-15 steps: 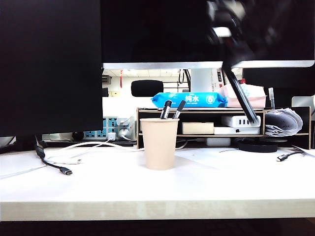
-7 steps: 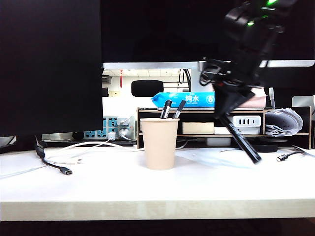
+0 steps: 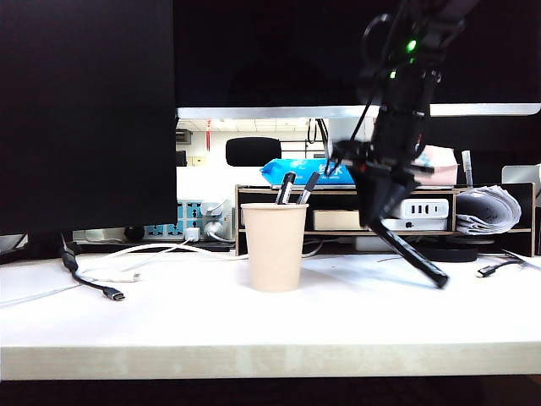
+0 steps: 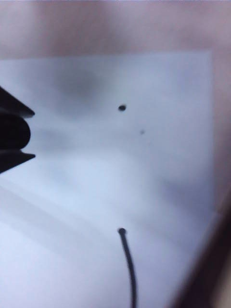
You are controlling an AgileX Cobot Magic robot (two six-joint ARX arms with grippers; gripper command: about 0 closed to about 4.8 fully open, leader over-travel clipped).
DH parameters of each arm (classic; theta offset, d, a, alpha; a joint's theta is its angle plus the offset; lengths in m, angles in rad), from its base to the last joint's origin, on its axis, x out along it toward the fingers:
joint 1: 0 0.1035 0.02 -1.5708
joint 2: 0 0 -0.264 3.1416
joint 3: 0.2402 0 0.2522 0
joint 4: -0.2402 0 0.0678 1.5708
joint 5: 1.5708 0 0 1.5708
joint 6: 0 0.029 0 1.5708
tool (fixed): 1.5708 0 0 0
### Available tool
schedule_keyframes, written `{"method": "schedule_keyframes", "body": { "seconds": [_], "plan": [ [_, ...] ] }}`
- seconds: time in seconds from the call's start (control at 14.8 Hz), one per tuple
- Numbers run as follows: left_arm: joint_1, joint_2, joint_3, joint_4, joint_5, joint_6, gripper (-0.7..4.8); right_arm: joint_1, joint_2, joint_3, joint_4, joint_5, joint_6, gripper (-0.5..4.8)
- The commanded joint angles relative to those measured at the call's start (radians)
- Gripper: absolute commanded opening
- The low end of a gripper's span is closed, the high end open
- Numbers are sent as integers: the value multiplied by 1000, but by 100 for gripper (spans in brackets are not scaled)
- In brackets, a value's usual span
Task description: Pick up the marker from the paper cup and put it on the table.
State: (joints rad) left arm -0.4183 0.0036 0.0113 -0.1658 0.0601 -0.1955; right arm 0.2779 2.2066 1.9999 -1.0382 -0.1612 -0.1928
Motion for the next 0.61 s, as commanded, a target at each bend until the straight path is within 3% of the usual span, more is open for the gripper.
{"method": "schedule_keyframes", "body": {
  "seconds": [0.07,0.2,0.34,0.61],
  "plan": [
    [1,0,-2,-13,7,4,-5,-1,4,3,-49,-5,-28,54],
    [1,0,-2,-13,7,4,-5,-1,4,3,-46,8,-42,56],
    [1,0,-2,-13,7,3,-5,-1,4,3,-34,7,-42,122],
    [1,0,-2,-13,7,3,-5,-1,4,3,-26,2,-43,122]
  ]
}}
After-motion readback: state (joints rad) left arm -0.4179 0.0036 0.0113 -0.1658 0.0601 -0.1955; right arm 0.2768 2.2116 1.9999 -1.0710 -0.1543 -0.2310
